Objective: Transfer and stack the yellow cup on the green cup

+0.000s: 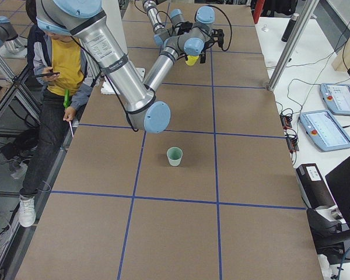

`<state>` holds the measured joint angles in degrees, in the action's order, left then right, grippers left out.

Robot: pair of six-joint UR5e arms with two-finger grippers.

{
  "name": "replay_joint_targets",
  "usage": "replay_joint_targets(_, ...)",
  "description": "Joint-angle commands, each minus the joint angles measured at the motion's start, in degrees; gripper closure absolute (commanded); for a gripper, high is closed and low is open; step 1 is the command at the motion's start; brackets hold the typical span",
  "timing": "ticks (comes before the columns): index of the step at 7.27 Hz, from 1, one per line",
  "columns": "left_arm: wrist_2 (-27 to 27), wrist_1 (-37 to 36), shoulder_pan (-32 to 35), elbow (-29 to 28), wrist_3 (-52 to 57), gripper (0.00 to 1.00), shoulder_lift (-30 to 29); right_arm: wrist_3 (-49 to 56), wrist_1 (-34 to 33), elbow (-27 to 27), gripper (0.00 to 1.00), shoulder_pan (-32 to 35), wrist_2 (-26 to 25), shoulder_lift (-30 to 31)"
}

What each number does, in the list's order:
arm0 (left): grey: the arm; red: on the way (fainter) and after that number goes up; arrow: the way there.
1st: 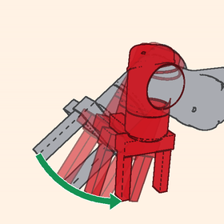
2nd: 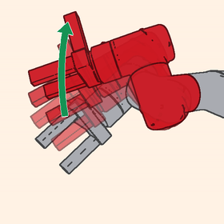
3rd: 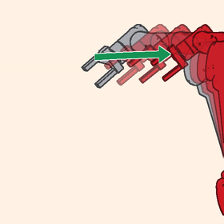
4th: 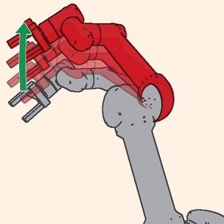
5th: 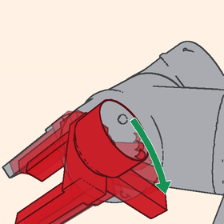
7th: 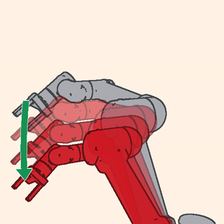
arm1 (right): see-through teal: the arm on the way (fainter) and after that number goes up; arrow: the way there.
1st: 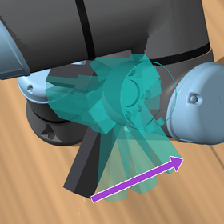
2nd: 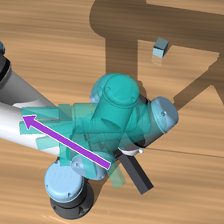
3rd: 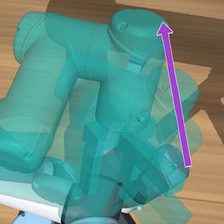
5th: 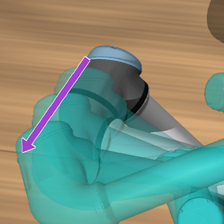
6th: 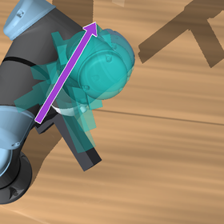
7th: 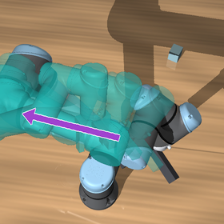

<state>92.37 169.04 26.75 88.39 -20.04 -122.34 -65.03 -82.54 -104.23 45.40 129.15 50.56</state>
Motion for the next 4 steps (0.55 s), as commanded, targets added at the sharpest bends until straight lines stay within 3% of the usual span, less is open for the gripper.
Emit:
replay_joint_targets(1, 0.00, 0.50, -0.03, -0.15, 0.00, 0.82, 0.08, -0.36, -1.05, -0.01, 0.00, -2.85, -2.41, -0.29)
replay_joint_targets(4, 0.00, 2.00, -0.03, -0.85, 0.00, 0.82, -0.01, 0.42, -2.80, 0.08, 0.04, -4.61, -3.11, -0.11)
